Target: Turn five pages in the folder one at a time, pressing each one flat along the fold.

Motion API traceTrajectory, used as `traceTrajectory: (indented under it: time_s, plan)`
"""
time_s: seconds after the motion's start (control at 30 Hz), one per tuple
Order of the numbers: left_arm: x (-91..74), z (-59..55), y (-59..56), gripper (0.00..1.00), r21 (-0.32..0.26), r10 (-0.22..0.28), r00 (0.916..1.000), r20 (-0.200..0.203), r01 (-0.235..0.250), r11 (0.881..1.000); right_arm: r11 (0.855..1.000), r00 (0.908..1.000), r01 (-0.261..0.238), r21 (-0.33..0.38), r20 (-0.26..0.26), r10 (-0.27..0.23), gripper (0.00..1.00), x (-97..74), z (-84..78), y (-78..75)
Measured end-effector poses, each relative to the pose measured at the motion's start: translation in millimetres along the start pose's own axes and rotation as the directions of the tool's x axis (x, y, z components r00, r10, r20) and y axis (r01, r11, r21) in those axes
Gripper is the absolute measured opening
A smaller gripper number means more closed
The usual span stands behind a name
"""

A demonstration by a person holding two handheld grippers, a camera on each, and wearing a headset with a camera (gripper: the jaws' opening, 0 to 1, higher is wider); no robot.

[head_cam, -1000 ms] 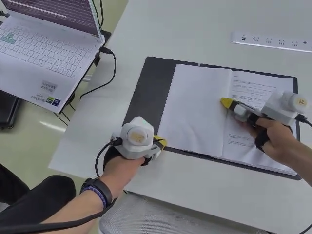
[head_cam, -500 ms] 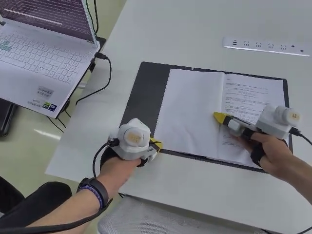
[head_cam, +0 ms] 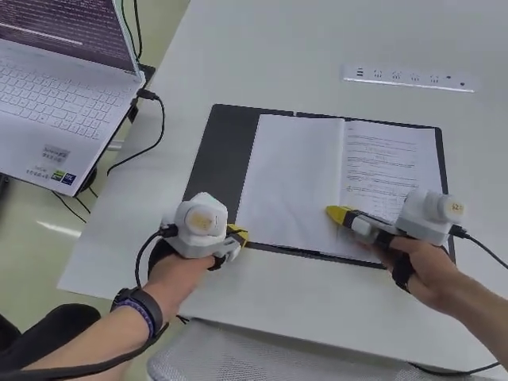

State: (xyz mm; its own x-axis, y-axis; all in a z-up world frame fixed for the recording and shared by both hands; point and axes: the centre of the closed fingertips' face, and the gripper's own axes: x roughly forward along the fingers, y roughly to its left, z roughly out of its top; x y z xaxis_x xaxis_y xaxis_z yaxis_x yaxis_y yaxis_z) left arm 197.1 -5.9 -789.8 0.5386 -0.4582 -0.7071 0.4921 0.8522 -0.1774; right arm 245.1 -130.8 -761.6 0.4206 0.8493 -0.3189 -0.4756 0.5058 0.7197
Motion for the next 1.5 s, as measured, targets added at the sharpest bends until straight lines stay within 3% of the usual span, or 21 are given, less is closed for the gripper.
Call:
traceTrajectory:
  time_s: [0.37,0.53,0.87,0.97,1.0,1.1,1.23,1.5]
  plan:
    - [-0.1,-0.5,0.8,0.0,-0.002,-0.001,1.0,0.0,0.001,1.0,1.0,0.9994,-0.023,0.0,-0.026,0.023,0.0,-9.6,-20.2,12.4]
    - [-0.1,-0.4,0.9,0.0,-0.005,-0.001,1.0,0.003,0.001,1.0,1.0,0.9988,-0.027,0.003,-0.04,0.028,0.0,-14.0,-28.1,10.3]
    - [-0.8,0.1,0.7,0.0,-0.011,-0.001,0.9998,0.018,0.001,1.0,1.0,0.9991,-0.003,0.028,-0.043,0.004,0.0,-23.1,-45.0,11.3]
    - [-0.8,0.2,0.5,0.0,-0.008,-0.007,0.9999,0.016,0.007,1.0,1.0,0.9974,-0.004,0.002,-0.072,0.004,0.0,-23.7,-54.0,14.5]
    - [-0.8,0.1,0.6,0.0,-0.009,-0.009,0.9998,0.016,0.009,1.0,1.0,0.994,-0.002,-0.022,-0.11,0.0,0.0,-25.0,-62.7,15.0]
    - [-0.8,-0.2,0.6,0.0,-0.019,-0.008,0.9998,0.02,0.009,1.0,1.0,0.9921,-0.004,-0.028,-0.126,0.0,0.0,-26.0,-70.3,18.9]
    - [-0.7,0.2,0.3,0.0,-0.028,-0.003,0.9999,0.013,0.003,1.0,1.0,0.9949,0.001,-0.015,-0.1,-0.003,0.0,-27.8,-69.5,21.2]
    - [-5.5,0.1,-2.0,0.0,-0.081,0.001,1.0,0.002,-0.001,0.997,1.0,0.9953,-0.001,-0.017,-0.097,-0.001,0.0,-31.4,-67.2,24.4]
